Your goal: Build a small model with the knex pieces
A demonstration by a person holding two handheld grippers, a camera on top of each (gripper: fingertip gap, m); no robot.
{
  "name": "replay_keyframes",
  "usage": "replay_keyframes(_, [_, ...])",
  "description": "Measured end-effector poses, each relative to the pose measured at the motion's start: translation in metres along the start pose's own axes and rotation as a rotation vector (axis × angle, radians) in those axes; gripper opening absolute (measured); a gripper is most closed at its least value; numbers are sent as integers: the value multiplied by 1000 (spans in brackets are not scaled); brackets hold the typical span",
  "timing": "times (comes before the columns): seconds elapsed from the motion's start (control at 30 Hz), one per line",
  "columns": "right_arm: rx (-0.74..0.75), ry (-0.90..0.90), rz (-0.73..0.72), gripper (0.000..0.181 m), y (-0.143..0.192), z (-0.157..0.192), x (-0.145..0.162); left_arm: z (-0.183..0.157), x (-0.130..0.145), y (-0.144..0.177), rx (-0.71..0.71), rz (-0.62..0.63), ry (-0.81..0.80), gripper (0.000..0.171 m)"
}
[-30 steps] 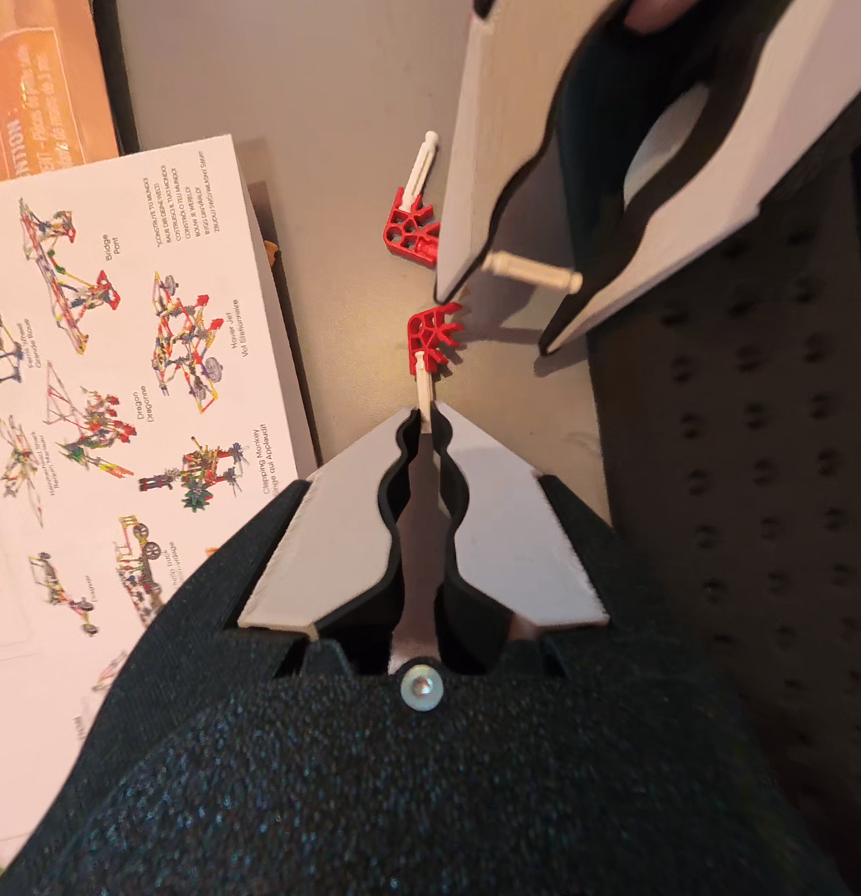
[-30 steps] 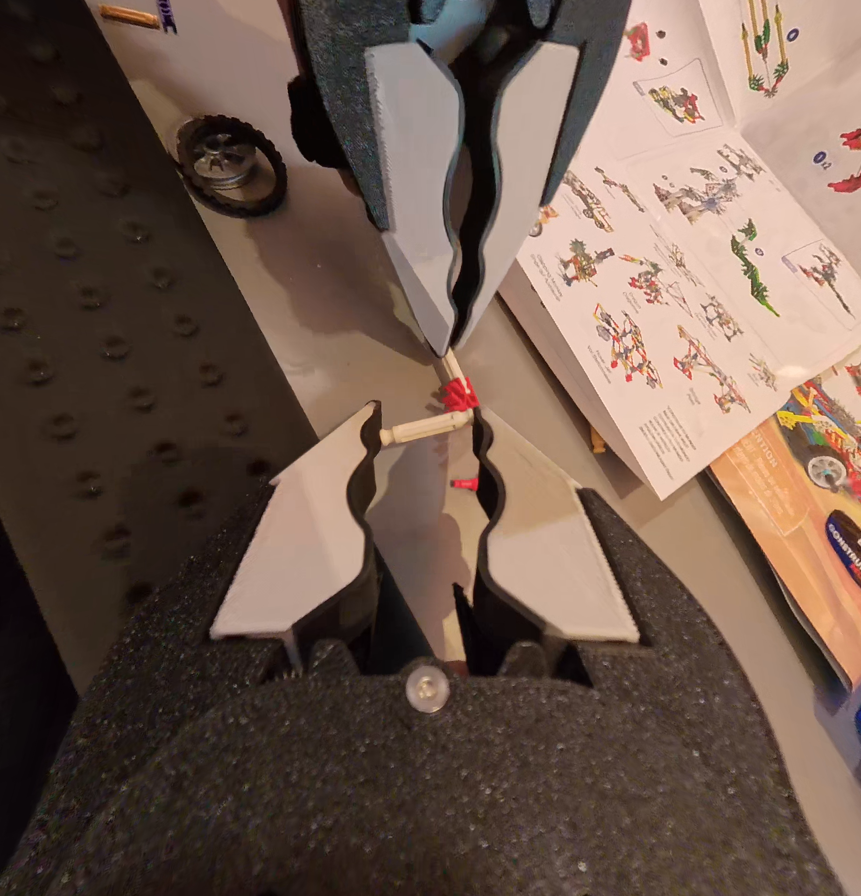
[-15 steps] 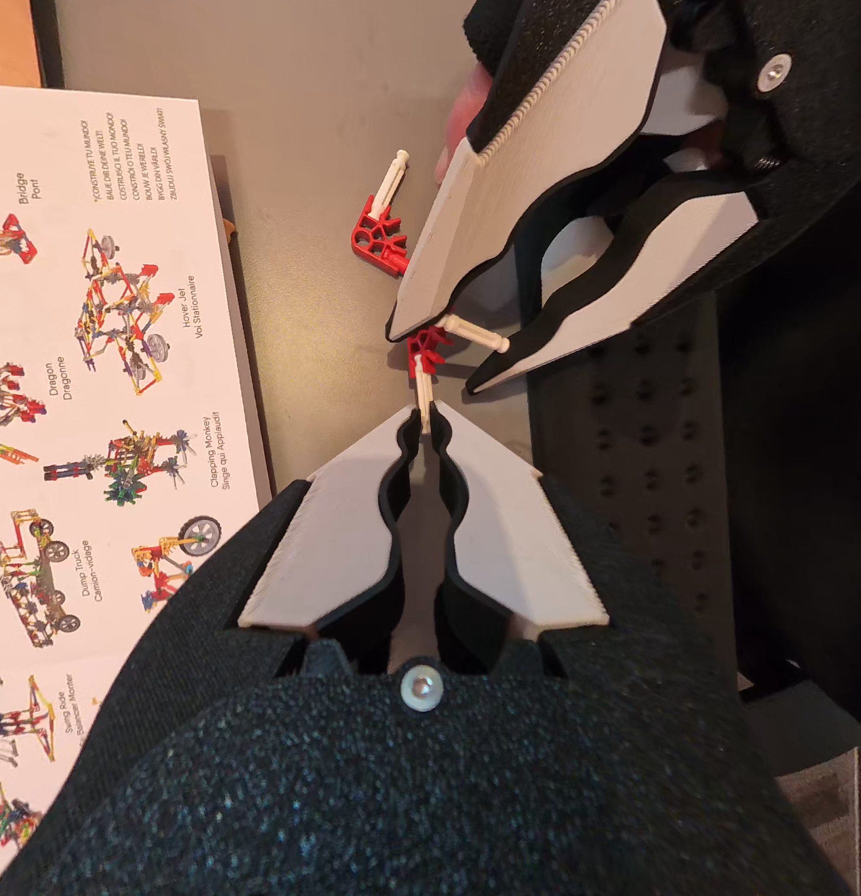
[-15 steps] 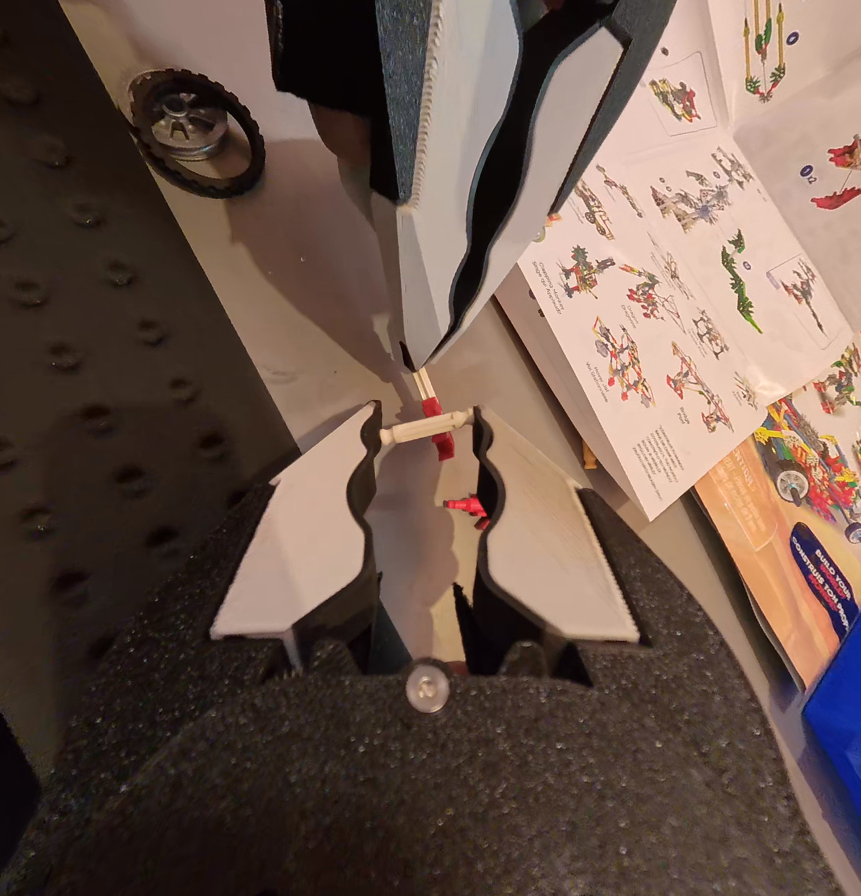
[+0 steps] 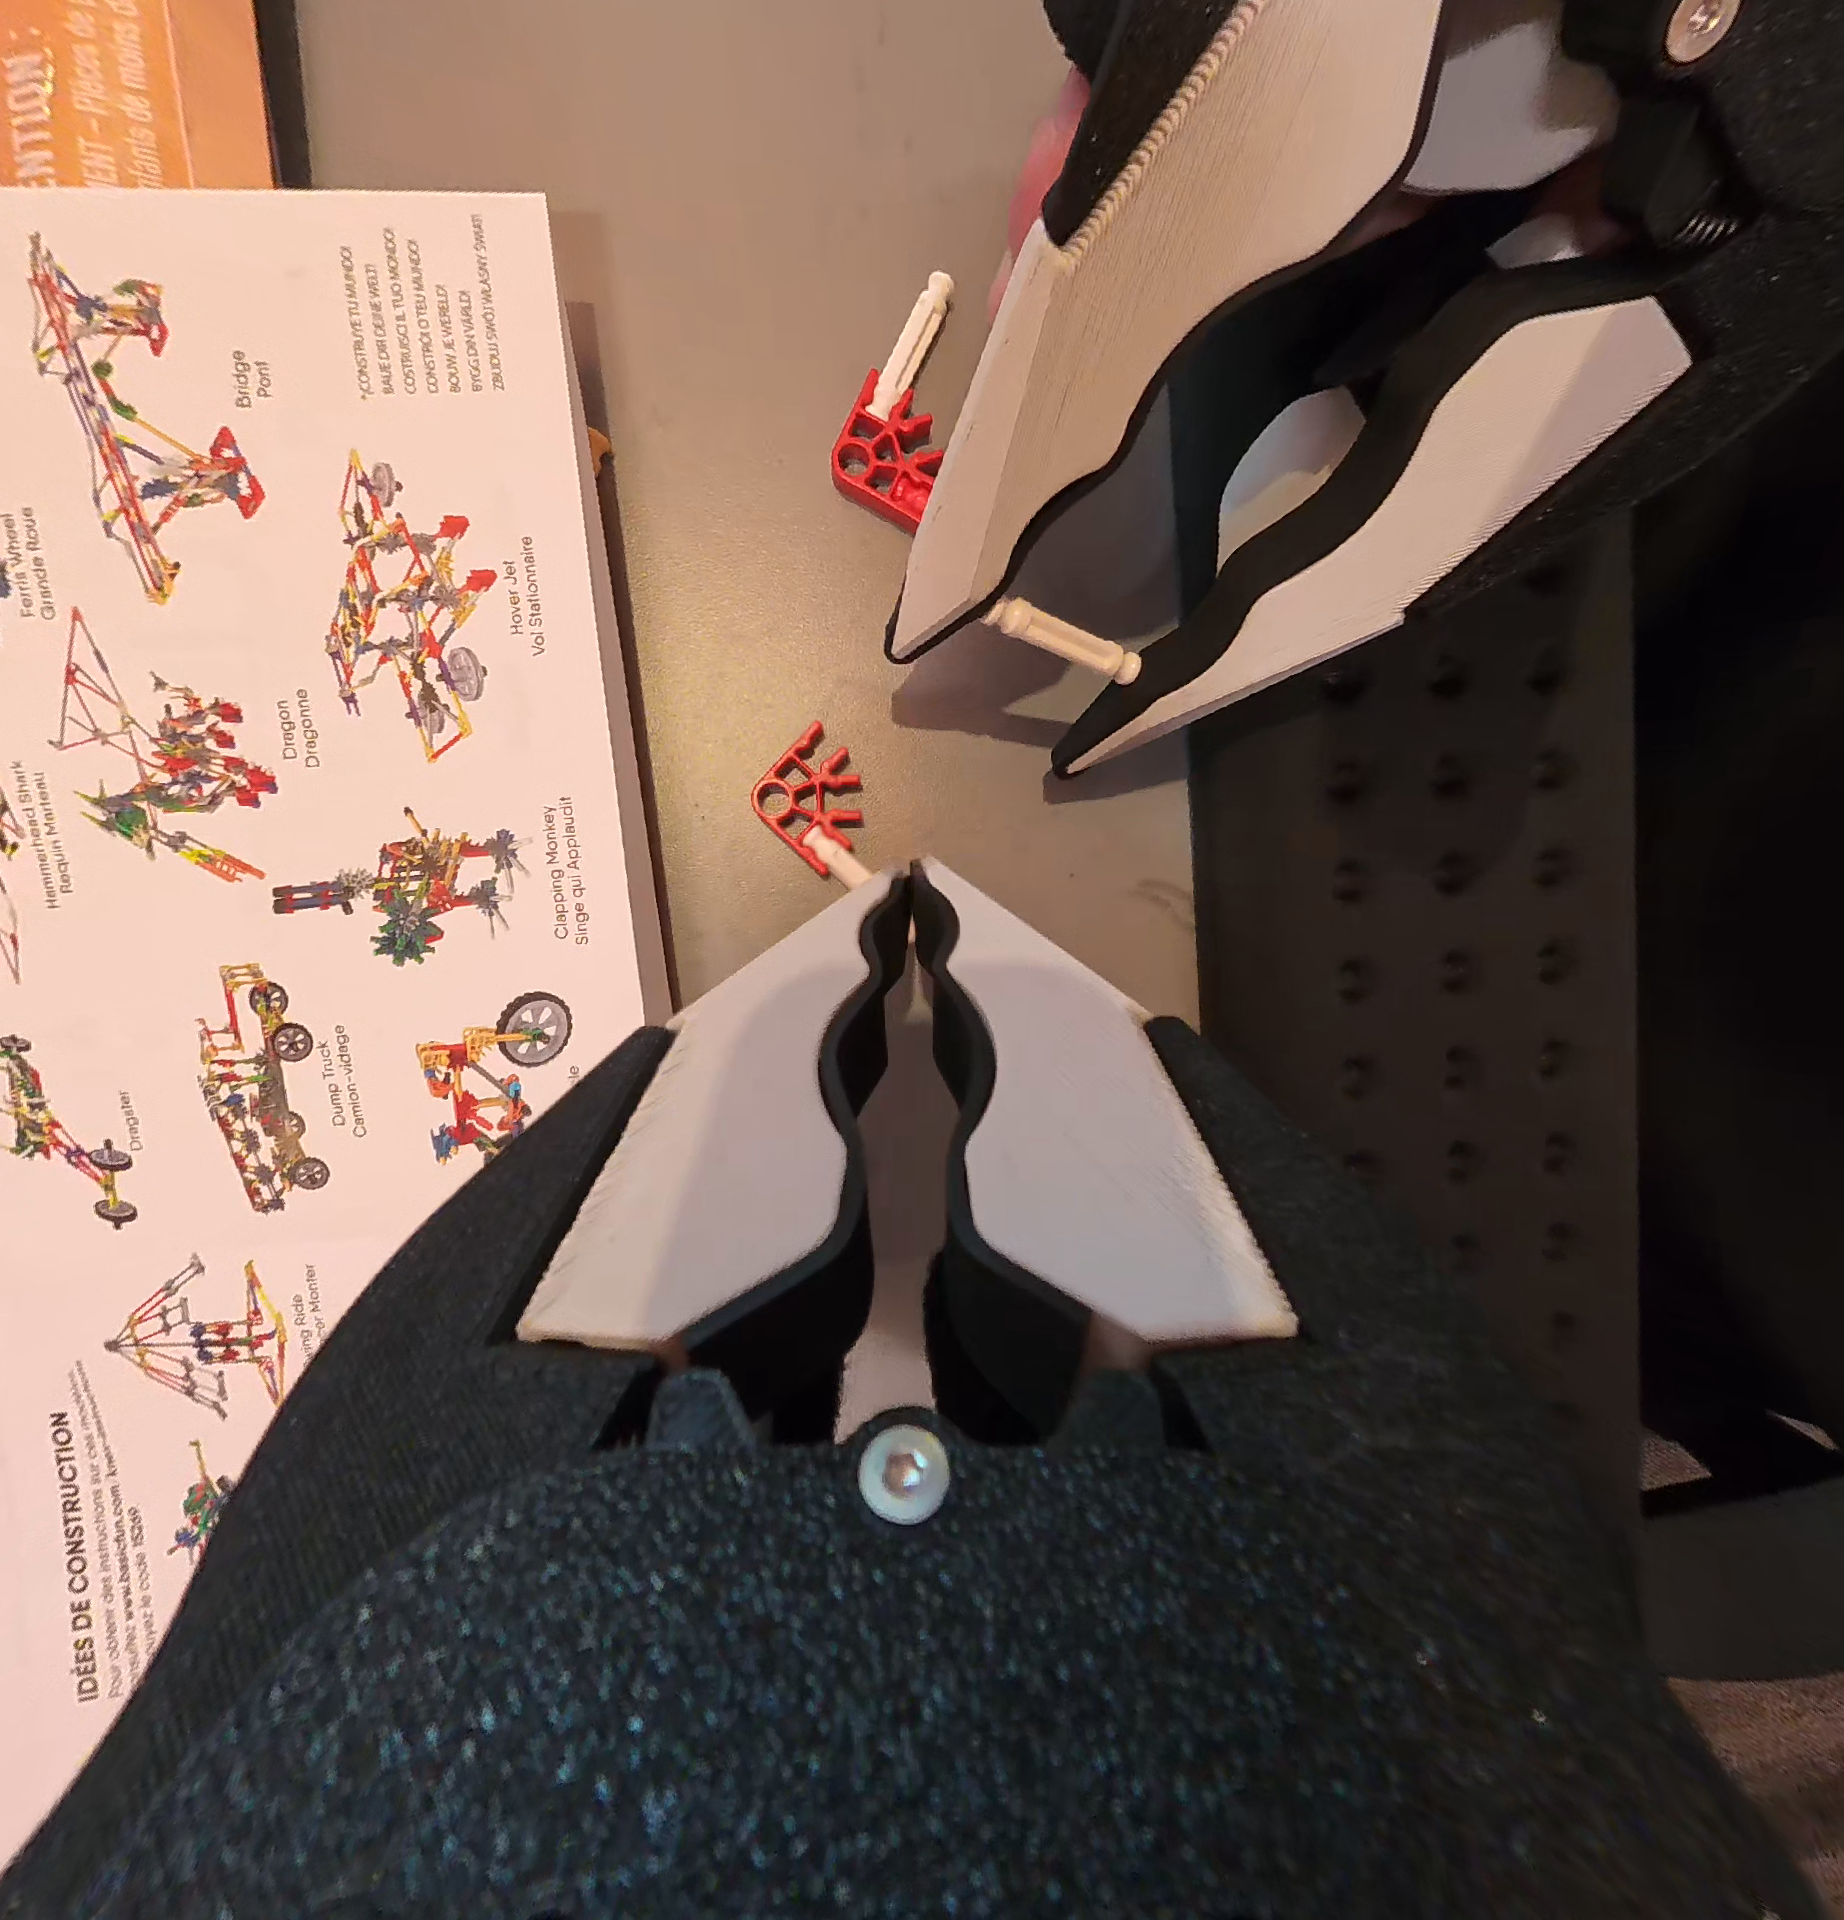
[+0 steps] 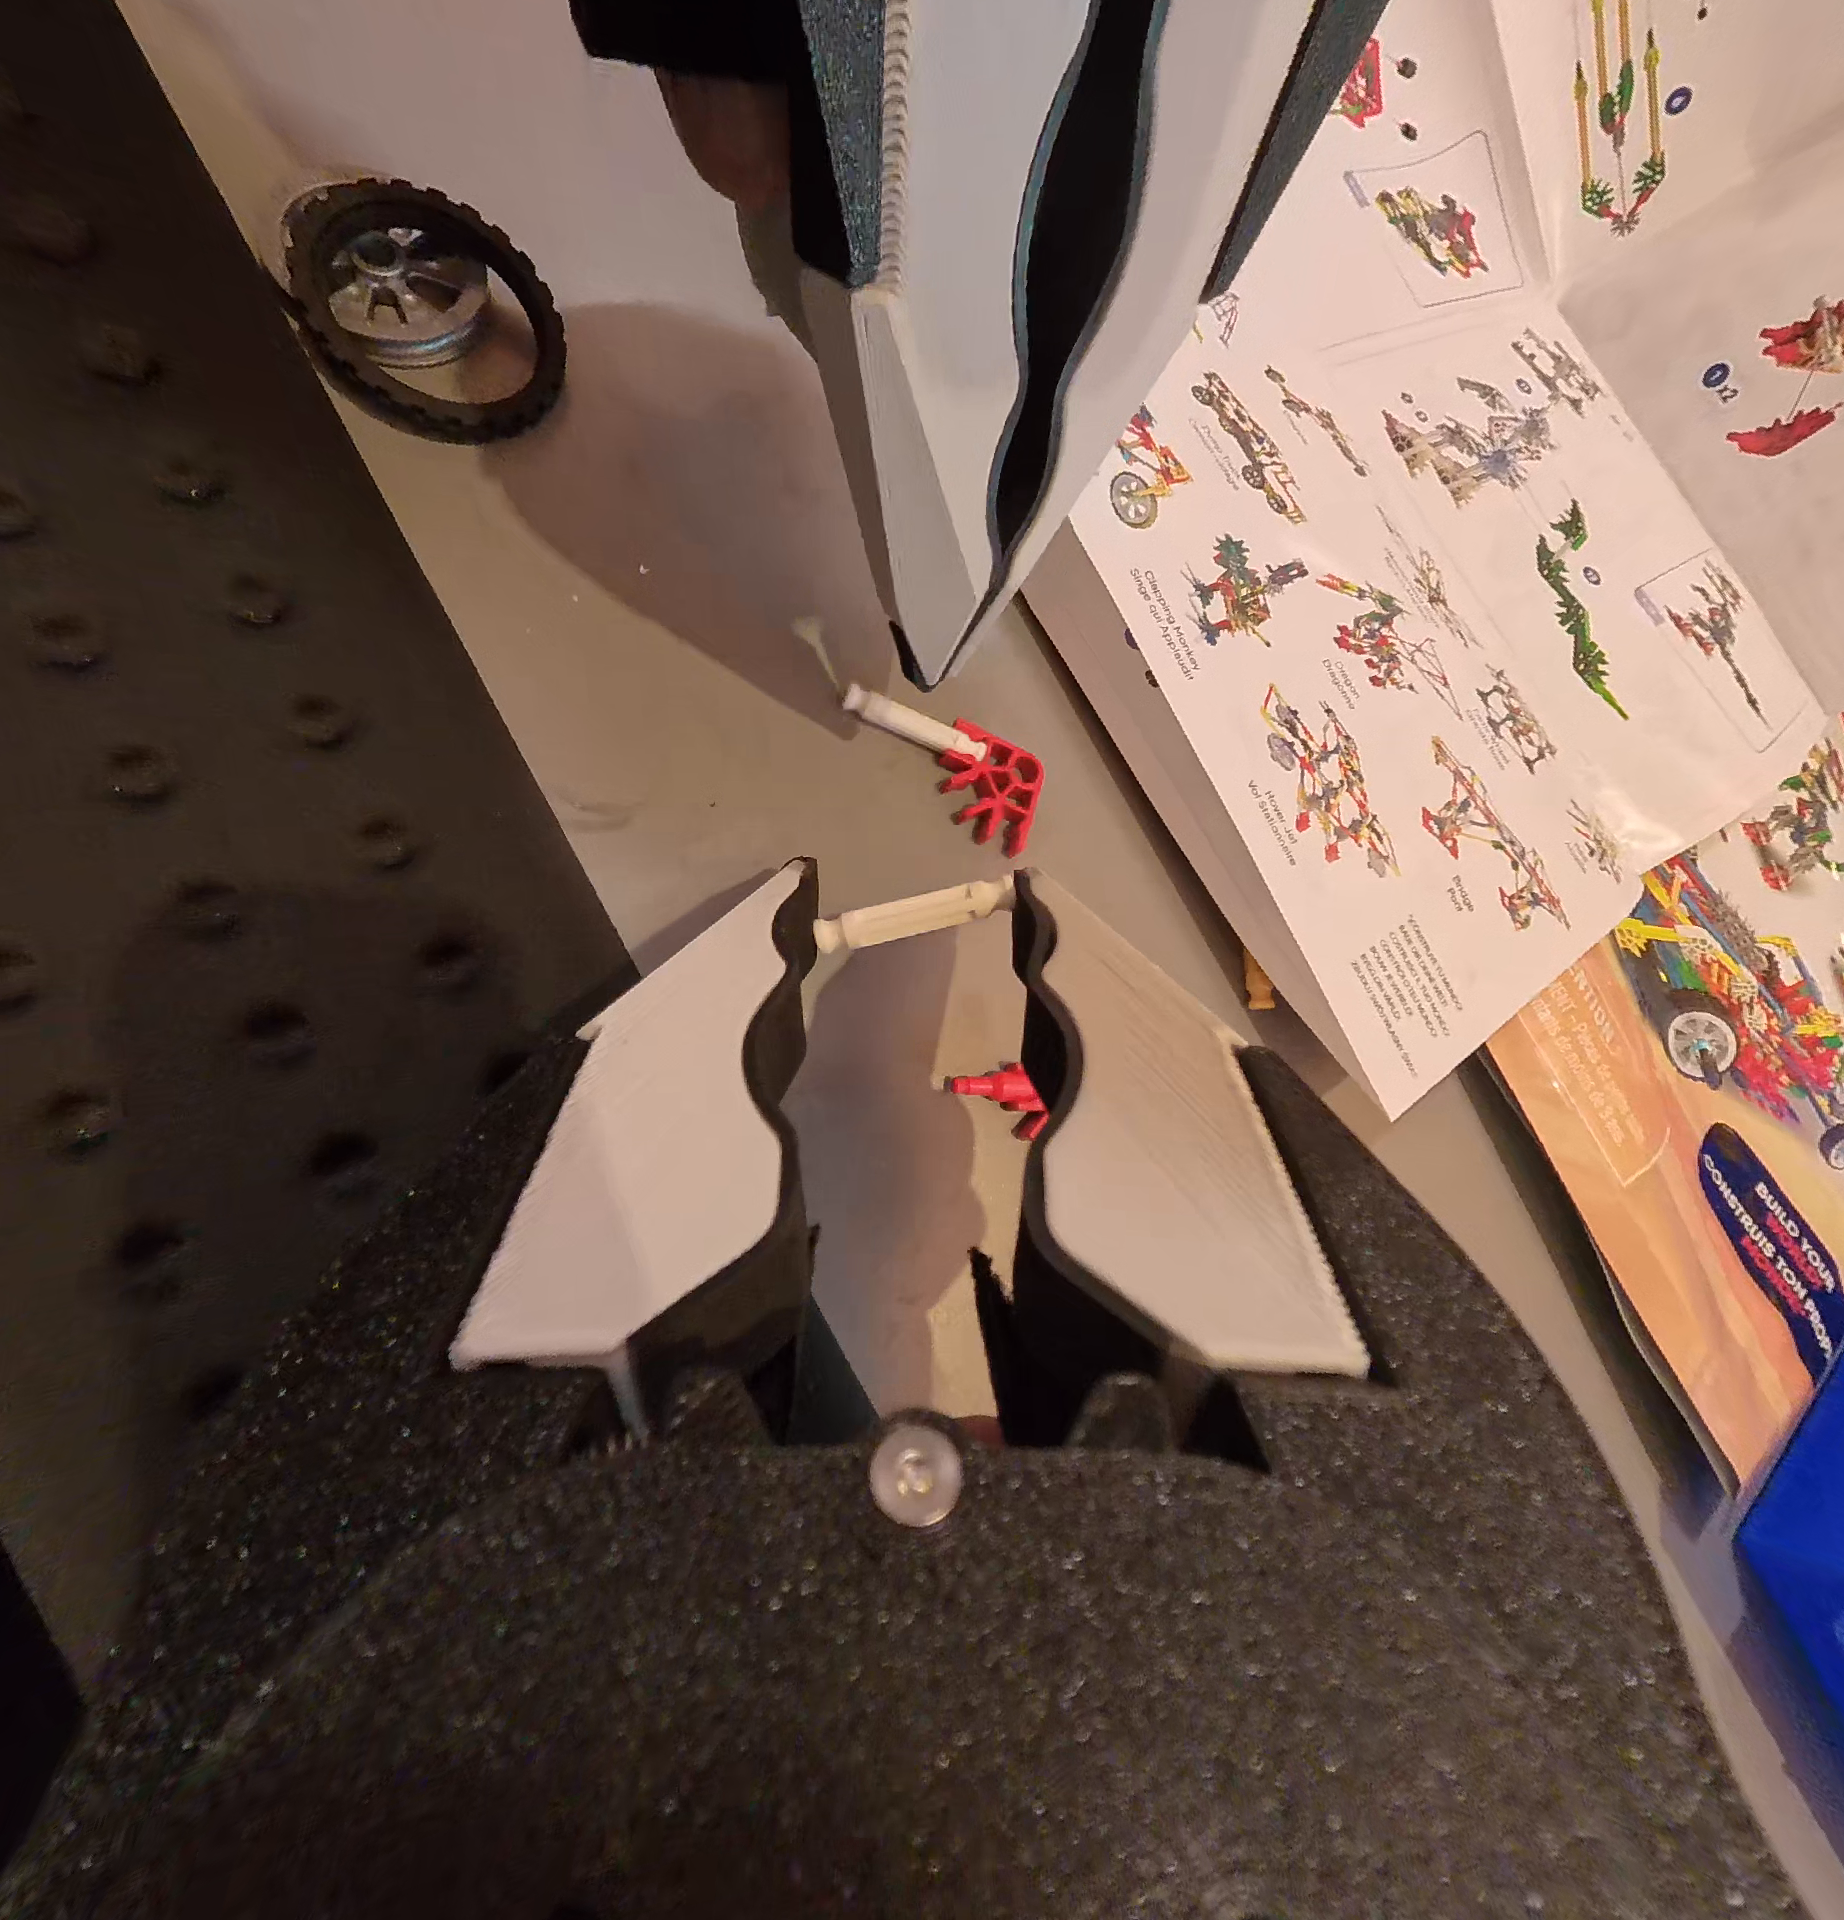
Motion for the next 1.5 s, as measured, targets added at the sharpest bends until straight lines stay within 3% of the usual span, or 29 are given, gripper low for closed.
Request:
replay_keyframes(0.23, [-7,-10,-8,37,0,-1,1,-3,7,-1,-39,9,-42,0])
replay_keyframes(0.47, [-14,-21,-16,37,1,-3,2,-9,18,-8,-98,-33,14,16])
replay_keyframes(0.8, [-14,-28,-23,37,1,-4,2,-20,21,-27,-259,-37,97,13])
replay_keyframes(0.97, [-11,-26,-25,37,1,-4,2,-21,22,-29,-255,-84,135,2])
replay_keyframes(1.1, [-4,-5,-31,37,2,-3,2,-21,23,-27,-217,-120,156,2])
replay_keyframes(1.5, [82,102,-69,37,-2,-7,-5,-17,24,-10,123,-187,217,2])
Point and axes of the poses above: each gripper's, where its closed fingertips meet, y back along the fingers, x out of its underside, z = x × y across the jaws, the point moved 9 cm from there along y, back along the fingers, and after that the axes turned 14 degrees about z, right-handed, at the moved point
